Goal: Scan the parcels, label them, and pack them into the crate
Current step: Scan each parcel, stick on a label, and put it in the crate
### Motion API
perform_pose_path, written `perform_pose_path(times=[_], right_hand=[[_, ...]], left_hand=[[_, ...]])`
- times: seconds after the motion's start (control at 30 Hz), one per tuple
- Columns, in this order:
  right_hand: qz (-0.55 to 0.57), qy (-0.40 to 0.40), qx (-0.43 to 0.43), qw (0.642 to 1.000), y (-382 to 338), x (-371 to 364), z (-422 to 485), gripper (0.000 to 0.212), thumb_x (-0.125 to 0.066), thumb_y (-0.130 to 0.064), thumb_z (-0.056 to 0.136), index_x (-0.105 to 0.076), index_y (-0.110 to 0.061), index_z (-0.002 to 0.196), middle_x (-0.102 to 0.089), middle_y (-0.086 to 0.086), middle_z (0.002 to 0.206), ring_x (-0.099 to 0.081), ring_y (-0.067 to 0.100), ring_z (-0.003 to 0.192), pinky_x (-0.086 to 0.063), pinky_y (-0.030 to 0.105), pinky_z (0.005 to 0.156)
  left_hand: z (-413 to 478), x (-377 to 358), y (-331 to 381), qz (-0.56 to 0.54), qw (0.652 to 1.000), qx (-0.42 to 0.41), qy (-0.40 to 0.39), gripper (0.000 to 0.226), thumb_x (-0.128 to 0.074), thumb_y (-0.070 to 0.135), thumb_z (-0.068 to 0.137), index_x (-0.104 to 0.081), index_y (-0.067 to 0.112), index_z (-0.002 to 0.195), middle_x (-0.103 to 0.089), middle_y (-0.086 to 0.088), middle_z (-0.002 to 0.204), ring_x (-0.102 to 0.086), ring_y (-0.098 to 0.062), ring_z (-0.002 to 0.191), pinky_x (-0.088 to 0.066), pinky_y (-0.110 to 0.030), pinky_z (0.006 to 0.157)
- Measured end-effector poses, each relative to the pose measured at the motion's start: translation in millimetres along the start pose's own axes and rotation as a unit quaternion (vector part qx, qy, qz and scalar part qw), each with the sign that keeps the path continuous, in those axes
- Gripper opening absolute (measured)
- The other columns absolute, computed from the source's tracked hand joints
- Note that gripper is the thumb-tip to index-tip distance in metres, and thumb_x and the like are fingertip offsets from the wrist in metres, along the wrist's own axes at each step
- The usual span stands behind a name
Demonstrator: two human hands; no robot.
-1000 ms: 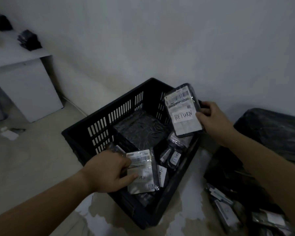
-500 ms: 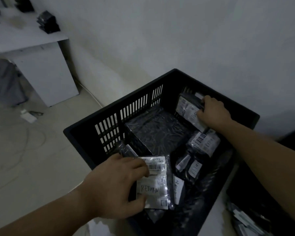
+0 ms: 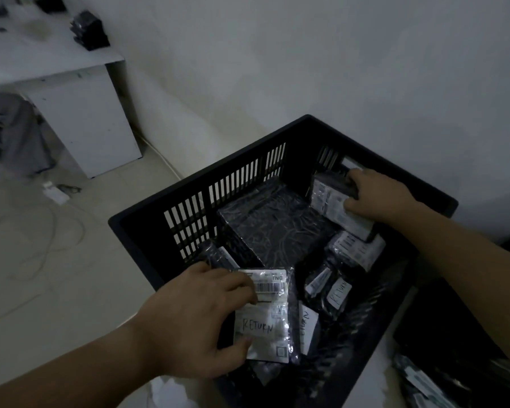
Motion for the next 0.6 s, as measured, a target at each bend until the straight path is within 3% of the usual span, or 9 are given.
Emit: perform_pose_path(times=[0.17,0.33,0.5,0.6], right_hand=[[0.057,0.096,0.036,0.993,-18,-1,25,0.030,-0.055,-0.023,0.093,-0.055,-0.011,0.120,-0.060,0.014,0.113,-0.058,0.032,0.096,-0.053,0.041,0.074],[0.120,-0.024,0.041,0.992,-36,-47,48,0.031,-0.053,0.001,0.087,-0.059,-0.013,0.114,-0.065,0.016,0.102,-0.060,0.028,0.083,-0.047,0.031,0.061],[0.166,-0.043,0.028,0.985,-27,-65,45,0.045,-0.062,0.001,0.085,-0.053,-0.021,0.123,-0.064,0.014,0.115,-0.060,0.027,0.095,-0.052,0.036,0.077],[0.145,-0.100,0.028,0.984,-24,-72,31,0.059,-0.061,-0.005,0.091,-0.040,-0.016,0.145,-0.047,0.014,0.139,-0.046,0.033,0.126,-0.041,0.041,0.105]], left_hand=[[-1,-2,-2,0.011,1.000,0.006,-0.008,0.053,-0.038,0.071,0.086,-0.055,0.038,0.124,-0.054,0.019,0.126,-0.054,-0.003,0.107,-0.039,-0.032,0.095],[-1,-4,-2,0.010,1.000,0.006,-0.011,0.052,-0.040,0.069,0.085,-0.056,0.038,0.124,-0.055,0.019,0.127,-0.054,-0.003,0.106,-0.040,-0.031,0.094],[-1,-5,-6,0.004,1.000,0.007,-0.004,0.050,-0.045,0.069,0.084,-0.057,0.038,0.121,-0.055,0.020,0.125,-0.054,-0.002,0.105,-0.040,-0.030,0.094],[-1,-4,-5,0.010,1.000,0.001,0.003,0.051,-0.044,0.068,0.083,-0.058,0.037,0.120,-0.056,0.019,0.125,-0.056,-0.004,0.105,-0.040,-0.032,0.093]])
Point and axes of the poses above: each hand's wrist, its own z-axis towards the middle knuckle, its own x-axis out of the back of the hand, y = z × x, the point moved 10 cm from there along z, towards the middle knuckle
